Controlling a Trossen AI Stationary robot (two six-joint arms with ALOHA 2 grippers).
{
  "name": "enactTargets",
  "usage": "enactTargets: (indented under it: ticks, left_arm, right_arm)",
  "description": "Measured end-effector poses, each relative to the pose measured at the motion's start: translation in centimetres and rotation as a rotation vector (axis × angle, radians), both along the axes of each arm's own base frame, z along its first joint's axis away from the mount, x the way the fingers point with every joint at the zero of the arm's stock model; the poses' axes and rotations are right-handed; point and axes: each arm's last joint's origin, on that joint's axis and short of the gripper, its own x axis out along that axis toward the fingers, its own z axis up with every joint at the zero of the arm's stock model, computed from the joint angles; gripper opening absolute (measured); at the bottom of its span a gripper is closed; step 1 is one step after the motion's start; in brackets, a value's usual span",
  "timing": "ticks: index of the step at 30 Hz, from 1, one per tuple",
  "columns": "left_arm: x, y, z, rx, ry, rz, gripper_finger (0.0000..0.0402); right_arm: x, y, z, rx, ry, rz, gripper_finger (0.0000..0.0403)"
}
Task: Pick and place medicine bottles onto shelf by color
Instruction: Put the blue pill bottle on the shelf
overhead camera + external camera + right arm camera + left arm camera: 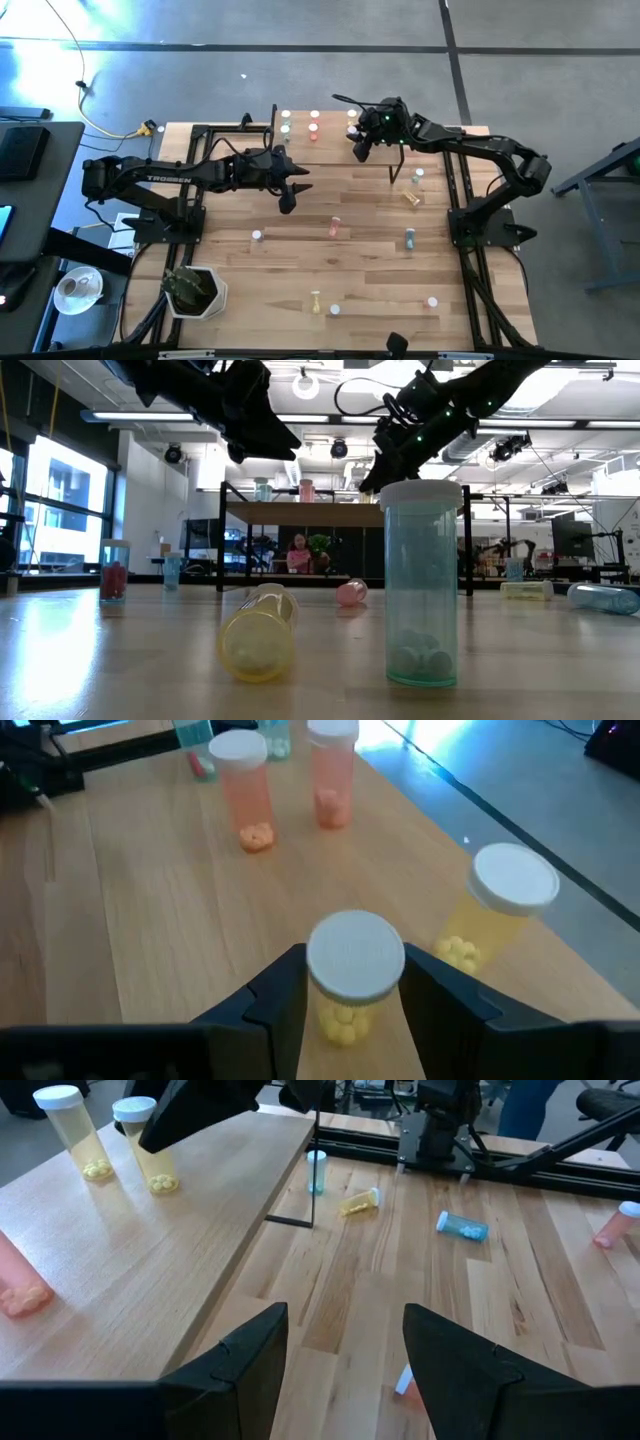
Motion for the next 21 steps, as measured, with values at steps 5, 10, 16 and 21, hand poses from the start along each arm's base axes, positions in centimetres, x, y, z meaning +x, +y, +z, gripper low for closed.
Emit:
enactTargets:
  ticks: [5, 10, 16, 21]
  left_arm:
    - [0.0, 0.0, 0.0, 0.000, 0.000, 0.000, 0.0188]
    - [0.0, 0.0, 0.0, 0.000, 0.000, 0.000, 0.0188]
    - [0.0, 0.0, 0.0, 0.000, 0.000, 0.000, 0.0188]
    - [0.0, 0.0, 0.0, 0.007, 0.002, -0.003, 0.0188]
  right_arm:
    - [0.0, 0.0, 0.1, -0.003, -0.005, 0.001, 0.0145]
    - [0.1, -0.1, 0.3, -0.017, -0.030, 0.003, 0.0145]
    - [0.1, -0.1, 0.6, -0.027, -0.044, 0.004, 0.0145]
    - [-0.4, 0.3, 1.8, -0.049, -0.077, 0.008, 0.0145]
